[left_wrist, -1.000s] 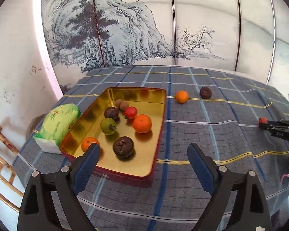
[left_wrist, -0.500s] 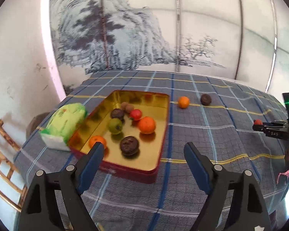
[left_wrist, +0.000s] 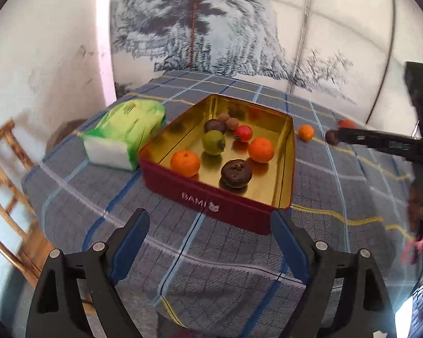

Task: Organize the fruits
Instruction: 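Carry the red tomato toward the tin with the right gripper, then lower the red tomato into the tin and open the right gripper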

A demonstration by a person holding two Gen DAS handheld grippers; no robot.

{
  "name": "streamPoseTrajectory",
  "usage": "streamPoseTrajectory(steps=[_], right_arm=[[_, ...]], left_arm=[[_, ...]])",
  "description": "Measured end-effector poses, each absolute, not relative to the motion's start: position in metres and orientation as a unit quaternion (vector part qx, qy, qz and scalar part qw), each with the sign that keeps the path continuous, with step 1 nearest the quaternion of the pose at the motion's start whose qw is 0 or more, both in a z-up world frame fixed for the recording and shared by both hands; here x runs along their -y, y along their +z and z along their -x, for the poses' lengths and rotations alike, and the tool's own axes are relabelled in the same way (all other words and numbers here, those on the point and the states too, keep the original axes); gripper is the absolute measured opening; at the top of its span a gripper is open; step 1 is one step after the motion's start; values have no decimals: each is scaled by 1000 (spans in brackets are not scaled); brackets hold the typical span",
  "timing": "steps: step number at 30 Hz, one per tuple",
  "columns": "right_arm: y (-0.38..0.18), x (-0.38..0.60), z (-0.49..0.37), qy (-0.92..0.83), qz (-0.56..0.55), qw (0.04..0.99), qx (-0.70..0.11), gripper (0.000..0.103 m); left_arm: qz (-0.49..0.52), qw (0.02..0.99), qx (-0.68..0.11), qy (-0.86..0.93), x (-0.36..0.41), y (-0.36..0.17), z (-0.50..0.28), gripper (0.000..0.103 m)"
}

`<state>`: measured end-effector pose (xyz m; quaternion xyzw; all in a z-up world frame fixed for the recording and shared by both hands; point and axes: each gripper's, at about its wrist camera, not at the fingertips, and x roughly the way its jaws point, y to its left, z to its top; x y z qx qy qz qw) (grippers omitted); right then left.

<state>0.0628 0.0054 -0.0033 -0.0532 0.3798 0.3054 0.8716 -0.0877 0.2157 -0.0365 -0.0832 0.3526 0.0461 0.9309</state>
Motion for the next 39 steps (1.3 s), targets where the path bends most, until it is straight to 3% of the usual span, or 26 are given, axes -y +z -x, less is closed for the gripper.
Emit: streamPoseTrajectory(steps=[5, 12, 39], right_arm=[[-11, -59, -76, 340, 56, 853, -391, 32], [-28, -112, -92, 356, 78, 837, -409, 32], [-39, -140, -110, 362, 63, 830, -419, 33]], left_arm=[[166, 924, -338, 66, -229, -46, 111, 91], [107, 930, -340, 86, -209, -46, 130, 98], [77, 921, -368, 100, -192, -52, 143, 102]])
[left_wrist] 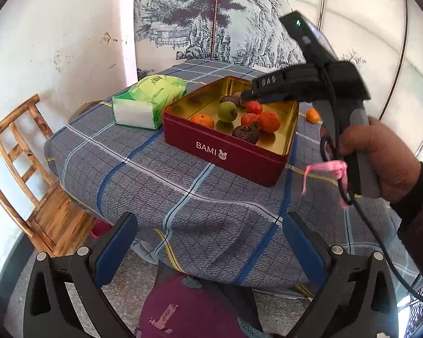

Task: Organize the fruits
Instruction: 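Lower the red tomato into the tin and open the right gripper, then grasp the loose orange with the left gripper while the right gripper moves toward the dark brown fruit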

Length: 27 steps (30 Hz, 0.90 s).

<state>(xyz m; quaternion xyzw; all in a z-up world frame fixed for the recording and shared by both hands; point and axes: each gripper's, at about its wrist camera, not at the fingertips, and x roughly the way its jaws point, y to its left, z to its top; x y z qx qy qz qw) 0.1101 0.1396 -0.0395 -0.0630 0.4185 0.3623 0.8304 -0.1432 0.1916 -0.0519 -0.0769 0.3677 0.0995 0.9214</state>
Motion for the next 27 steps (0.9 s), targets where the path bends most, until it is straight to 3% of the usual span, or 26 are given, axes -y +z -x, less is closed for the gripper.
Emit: streamPoseTrajectory(steps=[4, 7, 13, 27], right_arm=[[-31, -125, -103, 366, 47, 835, -408, 37], [-28, -103, -94, 363, 37, 843, -396, 55], [-30, -36, -78, 311, 24, 876, -368, 77], [-63, 135, -85, 139, 1, 906, -400, 97]], left_arm=[[65, 925, -364, 89, -185, -51, 143, 102], [53, 928, -359, 82, -178, -49, 143, 102], [45, 929, -364, 48, -166, -49, 141, 102], [-43, 923, -382, 36, -126, -48, 113, 102]])
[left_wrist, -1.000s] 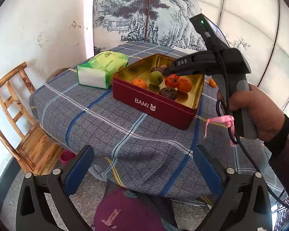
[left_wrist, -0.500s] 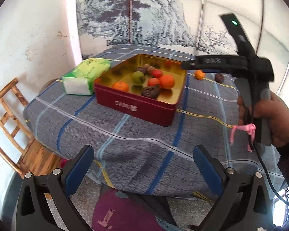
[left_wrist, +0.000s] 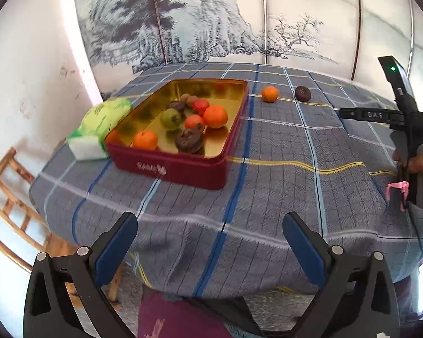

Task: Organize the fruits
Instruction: 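Grasp the loose orange with the left gripper while the right gripper moves toward the dark brown fruit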

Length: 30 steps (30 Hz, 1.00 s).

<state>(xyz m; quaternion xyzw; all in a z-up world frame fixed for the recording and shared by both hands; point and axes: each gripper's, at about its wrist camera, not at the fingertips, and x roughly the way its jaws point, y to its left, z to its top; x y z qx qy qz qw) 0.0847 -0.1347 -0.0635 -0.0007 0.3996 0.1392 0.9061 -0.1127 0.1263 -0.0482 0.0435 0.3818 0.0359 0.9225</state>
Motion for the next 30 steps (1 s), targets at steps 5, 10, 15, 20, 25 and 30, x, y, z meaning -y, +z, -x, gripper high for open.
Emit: streamPoseTrajectory(steps=[5, 10, 15, 20, 25, 30], right_arm=[[-75, 177, -91, 80, 10, 908, -411, 100], [-70, 200, -92, 95, -19, 913, -396, 103], [-72, 201, -86, 160, -48, 904, -394, 103], [-69, 202, -77, 167, -61, 914, -365, 103], [-67, 202, -72, 180, -65, 915, -355, 103], [-66, 208, -71, 189, -78, 915, -347, 103]], left_arm=[[-68, 921, -383, 25, -112, -40, 88, 102], [-127, 914, -385, -4, -82, -29, 43, 102], [-160, 908, -383, -56, -51, -13, -12, 102], [-143, 892, -416, -103, -38, -11, -86, 102], [-217, 849, -448, -178, -18, -26, -150, 99], [-270, 810, -480, -202, -13, -48, -191, 84]])
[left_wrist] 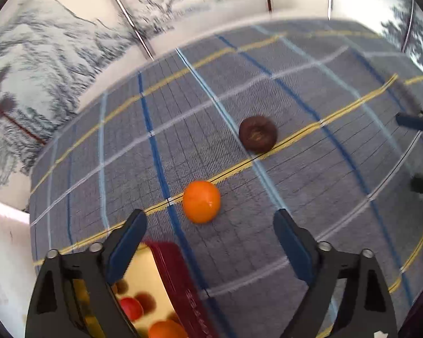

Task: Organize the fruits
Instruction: 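Grasp the loose orange with the left gripper while the right gripper moves toward the dark brown fruit, then grasp the dark brown fruit with the right gripper while the left gripper lifts the orange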

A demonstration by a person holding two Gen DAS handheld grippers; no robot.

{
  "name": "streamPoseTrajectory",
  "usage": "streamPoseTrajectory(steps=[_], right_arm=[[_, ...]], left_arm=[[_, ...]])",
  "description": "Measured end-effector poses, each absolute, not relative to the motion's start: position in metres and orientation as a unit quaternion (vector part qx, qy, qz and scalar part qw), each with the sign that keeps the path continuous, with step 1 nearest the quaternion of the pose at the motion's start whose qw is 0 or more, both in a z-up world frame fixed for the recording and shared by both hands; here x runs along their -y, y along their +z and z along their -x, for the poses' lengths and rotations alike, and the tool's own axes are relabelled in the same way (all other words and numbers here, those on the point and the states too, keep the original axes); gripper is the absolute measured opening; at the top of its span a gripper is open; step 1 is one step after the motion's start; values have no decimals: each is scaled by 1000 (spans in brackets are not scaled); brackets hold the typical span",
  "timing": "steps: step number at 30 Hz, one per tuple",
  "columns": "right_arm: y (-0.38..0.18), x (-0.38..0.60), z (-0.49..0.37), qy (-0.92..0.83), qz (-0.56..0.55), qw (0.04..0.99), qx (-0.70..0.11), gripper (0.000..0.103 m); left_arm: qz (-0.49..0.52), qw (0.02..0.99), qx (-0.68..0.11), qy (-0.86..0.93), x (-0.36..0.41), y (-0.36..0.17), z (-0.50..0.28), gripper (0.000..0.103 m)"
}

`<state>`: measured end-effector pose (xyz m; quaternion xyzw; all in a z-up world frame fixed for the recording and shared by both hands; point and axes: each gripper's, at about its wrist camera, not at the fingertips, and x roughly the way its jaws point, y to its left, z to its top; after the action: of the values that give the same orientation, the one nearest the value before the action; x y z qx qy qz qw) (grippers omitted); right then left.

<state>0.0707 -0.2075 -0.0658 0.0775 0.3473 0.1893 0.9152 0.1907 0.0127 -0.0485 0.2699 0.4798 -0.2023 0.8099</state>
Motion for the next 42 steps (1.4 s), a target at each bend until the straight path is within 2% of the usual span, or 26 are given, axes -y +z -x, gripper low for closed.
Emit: streamPoseTrajectory(steps=[5, 6, 7, 8, 9, 14, 19, 22, 25, 29, 38, 39, 41, 42], right_arm=[[-65, 206, -71, 195, -77, 914, -347, 103], [-65, 207, -72, 196, -77, 914, -347, 103], [-65, 207, -72, 196, -77, 914, -347, 103], [-65, 207, -72, 196, -77, 914, -347, 103], [-65, 207, -72, 196, -78, 914, -347, 103], [-66, 207, -73, 193, -77, 914, -349, 103], [-68, 205, -77, 185, -74, 911, -361, 103], [-74, 196, -88, 192, -63, 895, -398, 103], [-70, 182, -100, 220, -48, 883, -411, 103], [-58, 147, -125, 246, 17, 888, -389, 103], [-68, 93, -214, 234, 73, 885, -396, 95], [-72, 88, -220, 229, 81, 883, -402, 88], [-84, 82, -233, 219, 90, 875, -422, 64], [-91, 80, -237, 222, 84, 867, -439, 43]], left_arm=[[-272, 783, -519, -207, -17, -75, -218, 84], [-271, 776, -529, -209, -18, -82, -222, 79], [-267, 772, -538, -210, -20, -86, -225, 79], [-242, 777, -537, -222, -23, -84, -228, 62], [-206, 775, -548, -238, -28, -84, -231, 32], [-134, 804, -537, -219, -35, -75, -218, 31], [-61, 833, -505, -219, -28, -59, -153, 31], [-33, 842, -490, -223, -22, -49, -117, 31], [-18, 854, -464, -236, -18, -37, -81, 31], [-14, 860, -452, -236, -18, -31, -50, 31], [11, 867, -446, -222, -42, -23, -31, 31], [14, 868, -445, -221, -44, -23, -30, 31], [22, 868, -444, -219, -47, -23, -31, 31], [25, 869, -444, -217, -49, -23, -32, 31]])
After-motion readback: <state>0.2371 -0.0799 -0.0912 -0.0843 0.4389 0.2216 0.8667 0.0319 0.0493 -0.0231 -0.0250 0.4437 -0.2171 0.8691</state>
